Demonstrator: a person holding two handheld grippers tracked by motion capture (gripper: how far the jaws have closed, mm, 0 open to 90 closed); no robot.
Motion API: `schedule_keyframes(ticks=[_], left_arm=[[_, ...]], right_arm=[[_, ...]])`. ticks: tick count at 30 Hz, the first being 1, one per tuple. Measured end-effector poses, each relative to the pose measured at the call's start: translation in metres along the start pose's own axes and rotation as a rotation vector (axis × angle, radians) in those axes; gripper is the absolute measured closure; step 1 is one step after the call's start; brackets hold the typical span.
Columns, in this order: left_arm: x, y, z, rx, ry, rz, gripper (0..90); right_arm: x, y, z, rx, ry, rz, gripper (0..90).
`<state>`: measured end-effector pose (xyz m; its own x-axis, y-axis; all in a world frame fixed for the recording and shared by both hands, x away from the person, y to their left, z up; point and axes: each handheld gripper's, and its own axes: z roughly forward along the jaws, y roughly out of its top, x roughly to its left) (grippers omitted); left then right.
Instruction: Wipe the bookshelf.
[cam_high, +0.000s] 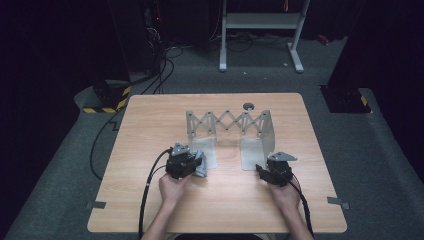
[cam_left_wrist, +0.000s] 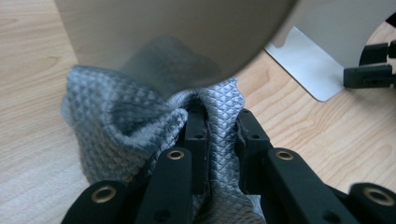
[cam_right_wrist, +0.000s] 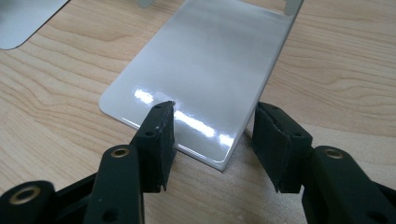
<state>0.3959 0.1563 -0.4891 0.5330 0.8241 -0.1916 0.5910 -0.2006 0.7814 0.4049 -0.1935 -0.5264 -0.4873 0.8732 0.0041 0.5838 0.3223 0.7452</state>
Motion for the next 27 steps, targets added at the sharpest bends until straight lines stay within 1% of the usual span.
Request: schedule_keyframes(ticks=[8,10,14,17,24,25,27], left_arm=[[0.008,0.004,-0.008,-0.024,0.031,-0.002,77.4],[0.011,0.005,-0.011,-0.036,0.037,-0.016,77.4],[0.017,0.006,-0.019,-0.054,0.057,-0.028,77.4],[0.021,0.009,-0.024,-0.06,0.073,-0.03,77.4],[0.025,0.023,-0.043,-0.119,0.095,-0.025,77.4],[0.024,0.027,-0.048,-0.138,0.104,-0.021,77.4],[0.024,0.029,-0.051,-0.146,0.107,-0.021,77.4]], right_arm=[[0.0,0.0,0.0,0.0,-0.003,-0.001,49.3],[0.001,0.0,0.0,0.0,-0.003,-0.002,49.3],[0.001,0.0,0.0,0.0,-0.003,-0.002,49.3],[0.001,0.0,0.0,0.0,-0.003,-0.002,49.3],[0.001,0.0,0.0,0.0,-0.002,-0.002,49.3],[0.001,0.0,0.0,0.0,-0.002,-0.002,49.3],[0.001,0.0,0.0,0.0,-0.002,-0.002,49.3]])
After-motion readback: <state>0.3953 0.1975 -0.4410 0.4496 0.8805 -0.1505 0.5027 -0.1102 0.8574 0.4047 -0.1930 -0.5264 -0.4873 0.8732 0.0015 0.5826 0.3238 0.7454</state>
